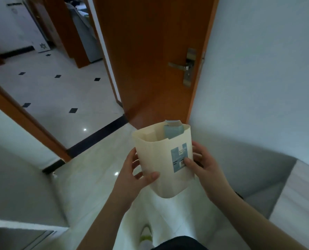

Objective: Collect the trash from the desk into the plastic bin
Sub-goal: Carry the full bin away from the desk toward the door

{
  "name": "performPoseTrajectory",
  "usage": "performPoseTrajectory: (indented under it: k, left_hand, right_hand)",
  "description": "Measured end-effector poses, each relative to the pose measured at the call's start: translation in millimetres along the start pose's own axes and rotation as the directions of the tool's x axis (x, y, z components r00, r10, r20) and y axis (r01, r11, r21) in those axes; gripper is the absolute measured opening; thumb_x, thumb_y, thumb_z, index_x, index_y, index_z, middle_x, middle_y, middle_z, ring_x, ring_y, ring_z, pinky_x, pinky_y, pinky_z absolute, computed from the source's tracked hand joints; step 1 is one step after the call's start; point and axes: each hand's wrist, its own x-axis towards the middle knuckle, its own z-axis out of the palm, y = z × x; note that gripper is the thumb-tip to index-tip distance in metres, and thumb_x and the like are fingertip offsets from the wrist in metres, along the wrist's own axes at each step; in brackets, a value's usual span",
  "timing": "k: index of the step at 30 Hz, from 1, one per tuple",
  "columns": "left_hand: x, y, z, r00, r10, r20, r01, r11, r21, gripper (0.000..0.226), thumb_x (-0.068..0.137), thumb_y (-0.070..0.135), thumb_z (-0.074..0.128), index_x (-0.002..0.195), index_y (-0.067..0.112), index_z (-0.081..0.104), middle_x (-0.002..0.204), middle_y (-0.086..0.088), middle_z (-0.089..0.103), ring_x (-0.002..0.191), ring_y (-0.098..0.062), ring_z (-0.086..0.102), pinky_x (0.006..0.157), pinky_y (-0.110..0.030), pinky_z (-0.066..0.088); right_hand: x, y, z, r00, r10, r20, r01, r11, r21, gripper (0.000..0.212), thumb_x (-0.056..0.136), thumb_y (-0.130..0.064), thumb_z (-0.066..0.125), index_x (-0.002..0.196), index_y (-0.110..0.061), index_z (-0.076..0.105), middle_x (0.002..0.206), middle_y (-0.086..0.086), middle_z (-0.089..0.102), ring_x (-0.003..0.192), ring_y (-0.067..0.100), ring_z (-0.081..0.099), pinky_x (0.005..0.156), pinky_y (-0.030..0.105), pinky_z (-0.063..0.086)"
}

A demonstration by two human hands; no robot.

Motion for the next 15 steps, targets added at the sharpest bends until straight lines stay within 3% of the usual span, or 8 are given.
performPoseTrajectory:
  k: [5, 8, 11, 15]
  left_hand:
    - [62, 4, -21, 0.993, 0.009, 0.117, -0.004, 0.999, -0.038, 0.093, 0.051, 0.05, 0.092, 0.13, 0.054, 0.043, 0.117, 0.031, 0.06, 0.11, 0.006, 0.058, 0.073, -0.021, 0.055]
    - [95, 8, -26, 0.978, 0.002, 0.208, 0.007, 0.999, -0.042, 0.091, 0.049, 0.051, 0.092, 0.126, 0.056, 0.045, 0.116, 0.03, 0.061, 0.11, 0.005, 0.059, 0.074, -0.021, 0.055]
    - [124, 13, -11, 0.944, 0.015, 0.33, -0.007, 1.0, -0.025, 0.089, 0.05, 0.052, 0.091, 0.127, 0.054, 0.046, 0.118, 0.028, 0.062, 0.111, 0.003, 0.059, 0.075, -0.022, 0.056]
    - [150, 17, 33, 0.88, 0.024, 0.474, -0.021, 1.0, -0.013, 0.09, 0.052, 0.051, 0.091, 0.129, 0.054, 0.045, 0.122, 0.026, 0.061, 0.114, 0.002, 0.058, 0.077, -0.024, 0.056]
  right_hand:
    - [38, -10, 18, 0.993, -0.011, -0.119, 0.009, 1.0, -0.023, 0.057, 0.069, -0.061, 0.073, 0.122, -0.044, 0.058, 0.112, -0.009, 0.068, 0.106, 0.013, 0.063, 0.075, 0.027, 0.057]
    - [47, -13, 25, 0.979, -0.021, -0.204, 0.013, 0.999, -0.041, 0.05, 0.074, -0.051, 0.071, 0.122, -0.044, 0.057, 0.111, -0.011, 0.068, 0.104, 0.009, 0.063, 0.074, 0.024, 0.056]
    - [47, -15, 16, 0.951, -0.026, -0.308, 0.005, 0.998, -0.069, 0.042, 0.082, -0.04, 0.069, 0.122, -0.045, 0.056, 0.111, -0.015, 0.067, 0.103, 0.005, 0.064, 0.079, 0.027, 0.057]
    - [39, -18, -14, 0.874, -0.008, -0.485, -0.018, 0.999, -0.048, 0.042, 0.079, -0.039, 0.07, 0.119, -0.043, 0.059, 0.112, -0.01, 0.068, 0.106, 0.014, 0.063, 0.086, 0.038, 0.055]
